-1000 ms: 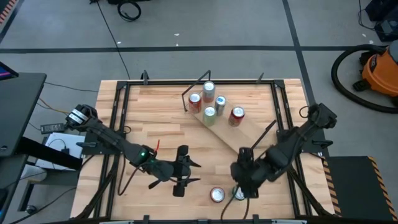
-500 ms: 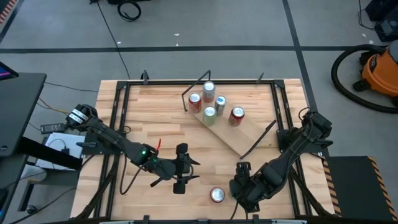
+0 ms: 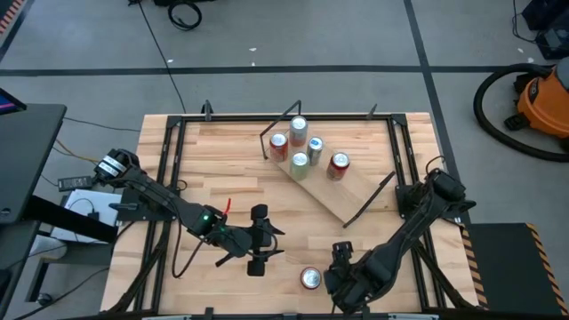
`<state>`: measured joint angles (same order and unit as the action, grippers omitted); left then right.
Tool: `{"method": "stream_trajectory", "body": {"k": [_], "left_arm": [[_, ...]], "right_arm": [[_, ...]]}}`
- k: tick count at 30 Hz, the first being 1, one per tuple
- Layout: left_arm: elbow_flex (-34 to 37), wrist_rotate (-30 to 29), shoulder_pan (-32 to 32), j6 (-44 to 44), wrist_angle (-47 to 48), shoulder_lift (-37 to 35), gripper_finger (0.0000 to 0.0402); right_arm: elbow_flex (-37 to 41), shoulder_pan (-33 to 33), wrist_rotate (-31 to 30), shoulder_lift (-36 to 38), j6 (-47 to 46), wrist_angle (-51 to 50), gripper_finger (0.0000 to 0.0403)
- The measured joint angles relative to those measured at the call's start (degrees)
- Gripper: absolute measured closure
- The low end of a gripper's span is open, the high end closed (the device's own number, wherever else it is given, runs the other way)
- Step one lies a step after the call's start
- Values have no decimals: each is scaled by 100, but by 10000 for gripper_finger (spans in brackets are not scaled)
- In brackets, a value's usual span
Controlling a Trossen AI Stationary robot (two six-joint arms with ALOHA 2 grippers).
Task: Place canned beverage on shelf
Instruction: Put the green soda can on the shelf
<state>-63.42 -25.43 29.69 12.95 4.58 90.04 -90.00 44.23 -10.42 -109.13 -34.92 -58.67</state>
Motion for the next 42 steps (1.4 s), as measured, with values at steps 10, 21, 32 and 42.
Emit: {"method": "stream_trajectory", "body": {"k": [10,21,32,42], "left_arm": [[2,0,0,0,4,0,170],[4,0,4,131,108,0,170],[4,-2,4,146,166,0,170],[4,-2,2,142,235,0,170]], "right_arm": [[39,-264,456,-423,-89,-123,40],[94,-472,430,-398,64,-449,83],[107,-922,41,-118,666,-590,76],[98,-1650,-18,5,1356,-715,75]]}}
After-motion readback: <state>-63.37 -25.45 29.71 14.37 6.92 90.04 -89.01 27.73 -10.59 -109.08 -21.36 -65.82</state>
